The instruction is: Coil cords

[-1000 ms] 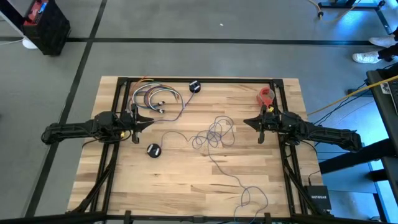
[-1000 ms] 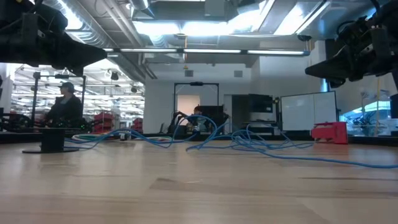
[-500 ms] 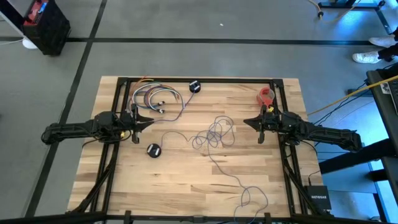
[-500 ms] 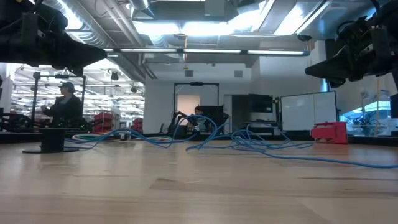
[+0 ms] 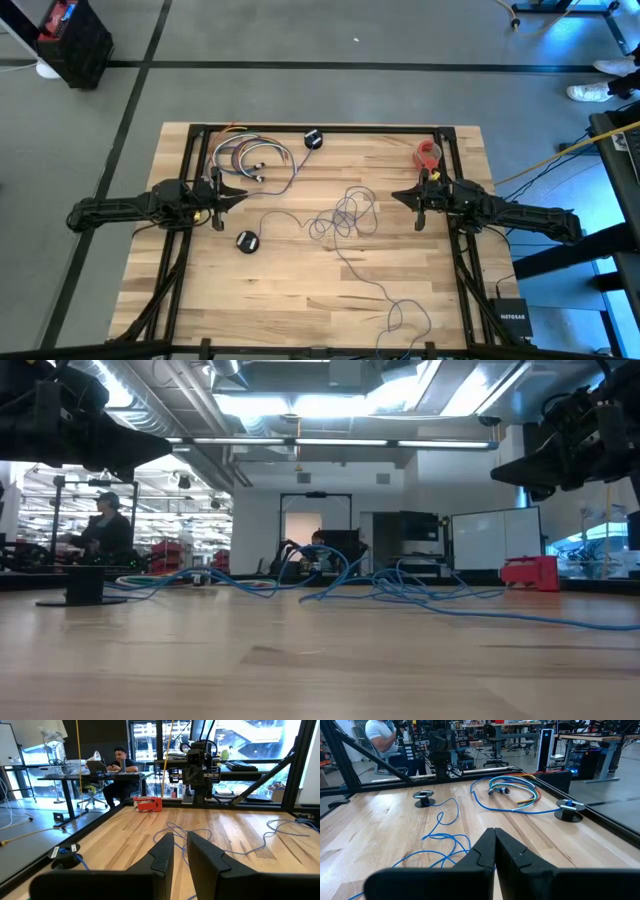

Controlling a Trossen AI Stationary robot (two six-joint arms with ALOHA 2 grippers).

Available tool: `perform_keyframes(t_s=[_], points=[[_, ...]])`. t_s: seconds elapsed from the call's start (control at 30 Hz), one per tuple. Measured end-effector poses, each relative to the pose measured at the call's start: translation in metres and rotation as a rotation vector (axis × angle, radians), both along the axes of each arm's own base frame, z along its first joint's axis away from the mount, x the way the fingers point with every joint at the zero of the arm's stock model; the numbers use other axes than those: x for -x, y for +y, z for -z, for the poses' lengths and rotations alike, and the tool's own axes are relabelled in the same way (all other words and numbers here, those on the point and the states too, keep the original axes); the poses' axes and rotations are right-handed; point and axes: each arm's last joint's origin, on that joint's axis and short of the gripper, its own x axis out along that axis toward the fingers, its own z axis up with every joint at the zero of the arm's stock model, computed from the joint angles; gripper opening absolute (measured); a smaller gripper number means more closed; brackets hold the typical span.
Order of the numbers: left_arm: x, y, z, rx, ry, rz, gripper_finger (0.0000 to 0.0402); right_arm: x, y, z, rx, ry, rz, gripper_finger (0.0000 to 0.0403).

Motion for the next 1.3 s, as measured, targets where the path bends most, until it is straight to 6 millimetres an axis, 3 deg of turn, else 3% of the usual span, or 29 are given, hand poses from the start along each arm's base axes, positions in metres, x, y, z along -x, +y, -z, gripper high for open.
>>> perform_keyframes(t_s=[0.5,1.3], points=[[0.0002,0.0000,-0.0041,-0.111,-0.021,-0.006,0.0047,0.0000,0.0000,0.0000,0.000,0.000,0.000,0.0010],[0.0004,-0.0001,-0.0069,0.096,-0.093,0.008,0.0047,0.0000,0.0000,0.0000,0.000,0.000,0.000,0.0010]])
